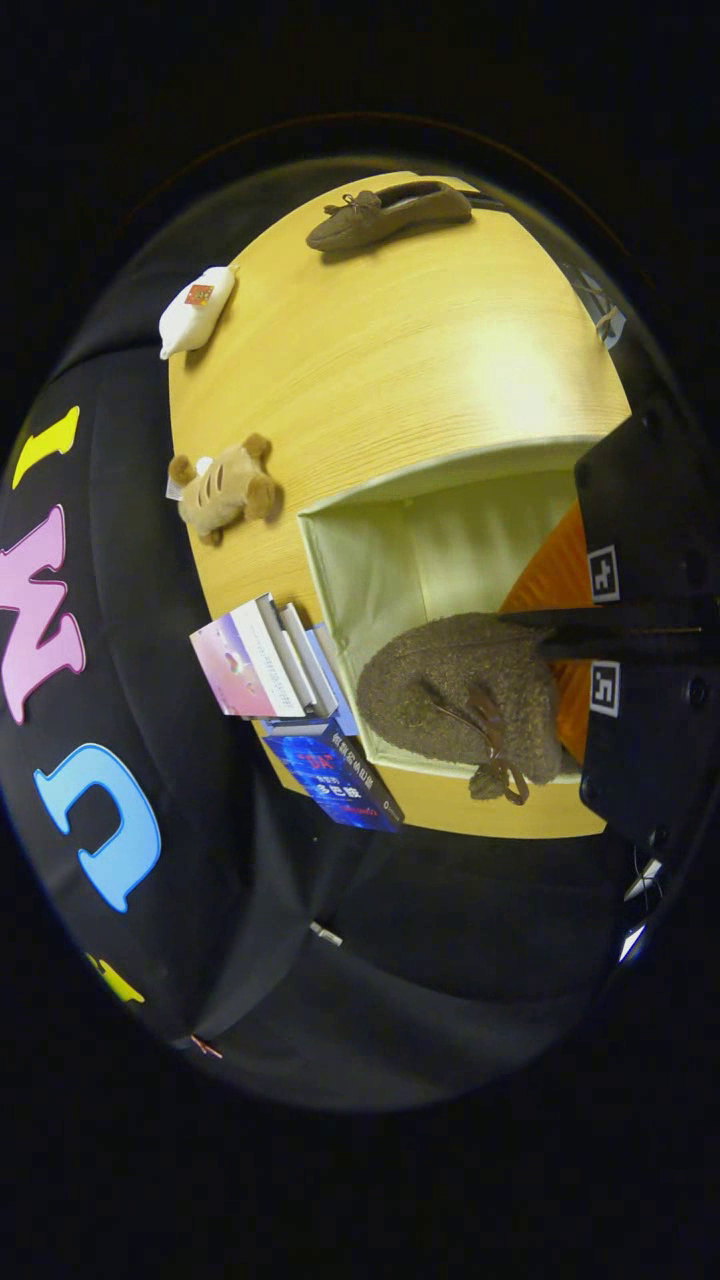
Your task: Open the storage box then place both shoes into the box .Put the left shoe in first, then the right shoe, with the right side of both shoes facing outward in a uniform manner.
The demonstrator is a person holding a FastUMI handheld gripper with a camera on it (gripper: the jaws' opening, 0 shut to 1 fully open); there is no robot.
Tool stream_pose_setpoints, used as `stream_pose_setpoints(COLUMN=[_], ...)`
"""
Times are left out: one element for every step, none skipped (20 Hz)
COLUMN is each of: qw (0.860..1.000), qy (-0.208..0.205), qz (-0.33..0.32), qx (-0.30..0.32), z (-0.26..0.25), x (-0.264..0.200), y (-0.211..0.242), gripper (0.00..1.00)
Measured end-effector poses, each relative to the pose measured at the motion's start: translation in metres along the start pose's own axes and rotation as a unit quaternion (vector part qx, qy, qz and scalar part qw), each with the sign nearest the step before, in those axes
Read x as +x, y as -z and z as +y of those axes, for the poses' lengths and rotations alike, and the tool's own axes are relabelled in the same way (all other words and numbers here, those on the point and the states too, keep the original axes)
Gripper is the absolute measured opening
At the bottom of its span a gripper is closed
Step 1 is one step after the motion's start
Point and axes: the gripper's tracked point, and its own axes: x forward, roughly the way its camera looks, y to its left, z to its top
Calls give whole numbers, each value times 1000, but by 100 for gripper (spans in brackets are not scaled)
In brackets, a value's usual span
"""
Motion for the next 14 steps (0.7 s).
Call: stream_pose_setpoints(qw=[1000,1000,1000,999,999,999,999,998,997,996,995,994,994,993], qy=[8,14,20,25,29,30,31,34,39,40,34,17,6,-9], qz=[4,5,8,15,21,24,24,22,34,44,54,51,46,42], qx=[-2,-8,-14,-17,-19,-23,-30,-37,-50,-66,-81,-91,-100,-108], z=[0,1,1,1,2,5,6,6,7,7,10,18,23,30], x=[7,13,20,27,32,37,40,42,44,45,44,40,33,27], y=[2,4,6,9,12,14,15,16,26,35,44,47,45,42], gripper=[7,7,7,7,7,7,12,16,24,32,49,67,84,91])
